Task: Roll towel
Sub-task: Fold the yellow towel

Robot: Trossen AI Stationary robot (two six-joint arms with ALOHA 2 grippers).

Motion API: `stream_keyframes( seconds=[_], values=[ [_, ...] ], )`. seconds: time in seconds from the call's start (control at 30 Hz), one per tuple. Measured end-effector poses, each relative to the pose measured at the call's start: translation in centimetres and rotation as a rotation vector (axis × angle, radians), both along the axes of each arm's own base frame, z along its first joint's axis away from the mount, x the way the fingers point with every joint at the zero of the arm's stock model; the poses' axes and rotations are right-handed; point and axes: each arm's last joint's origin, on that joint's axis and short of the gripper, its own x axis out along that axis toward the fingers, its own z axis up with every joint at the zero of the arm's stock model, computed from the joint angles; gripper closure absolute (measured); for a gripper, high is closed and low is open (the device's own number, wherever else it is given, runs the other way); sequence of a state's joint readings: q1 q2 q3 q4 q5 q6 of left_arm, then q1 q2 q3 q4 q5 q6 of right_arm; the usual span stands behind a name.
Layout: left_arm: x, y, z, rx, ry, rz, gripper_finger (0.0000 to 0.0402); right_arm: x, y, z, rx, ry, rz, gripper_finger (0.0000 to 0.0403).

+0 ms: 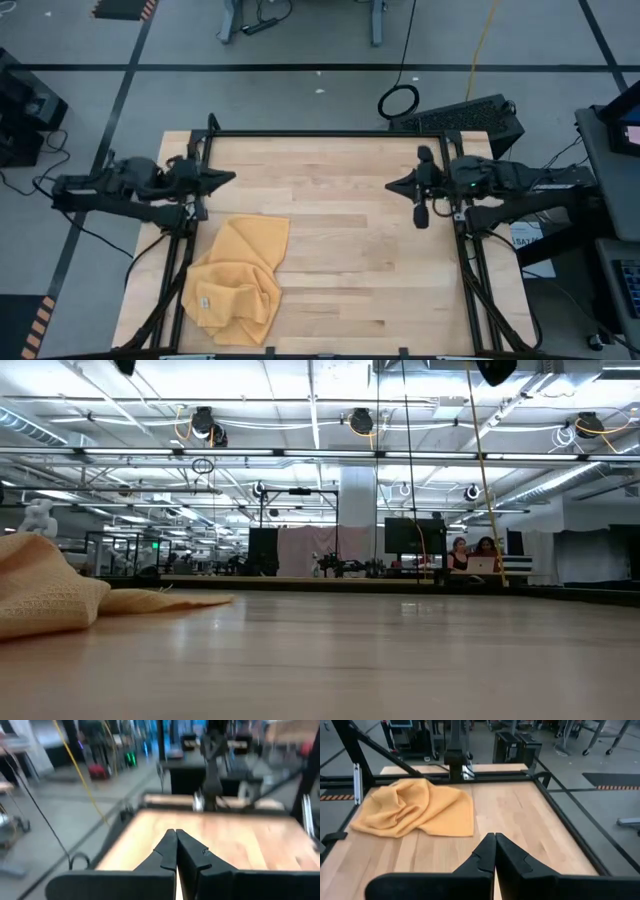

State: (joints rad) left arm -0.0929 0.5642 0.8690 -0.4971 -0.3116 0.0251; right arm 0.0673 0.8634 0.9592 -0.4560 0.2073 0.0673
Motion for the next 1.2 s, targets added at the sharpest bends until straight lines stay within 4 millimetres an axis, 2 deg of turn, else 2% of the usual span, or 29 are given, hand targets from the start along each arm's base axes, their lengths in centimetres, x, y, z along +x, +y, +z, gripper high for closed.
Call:
stream_keyframes(
  seconds=[0.13,0.27,0.4,0.6,0.8,1.0,1.2],
  values=[
    [2.5,-0.7,2.2,-0.047,0.166,-0.083,0.04,0.6,0.0,-2.2,0.0,0.009,0.0,0.0403],
    [5.1,-1.9,2.2,-0.164,0.26,-0.224,0.04,1.0,0.1,-4.2,0.008,0.013,-0.003,0.0403],
    [6.9,-3.2,0.8,-0.27,0.355,-0.282,0.0388,1.2,0.1,-6.1,0.046,0.023,-0.019,0.0403],
    [9.0,-4.8,-1.8,-0.331,0.513,-0.215,0.0325,1.2,0.1,-8.8,0.098,0.05,-0.042,0.0403],
    [11.1,-6.5,-3.9,-0.348,0.619,-0.208,0.0277,1.0,0.1,-10.5,0.134,0.095,-0.062,0.0403],
    [12.9,-8.3,-6.3,-0.332,0.732,-0.21,0.0267,0.9,0.1,-11.0,0.133,0.108,-0.064,0.0403],
    [13.9,-9.3,-8.9,-0.347,0.873,-0.146,0.0267,0.9,0.1,-10.9,0.133,0.105,-0.063,0.0403]
  ],
)
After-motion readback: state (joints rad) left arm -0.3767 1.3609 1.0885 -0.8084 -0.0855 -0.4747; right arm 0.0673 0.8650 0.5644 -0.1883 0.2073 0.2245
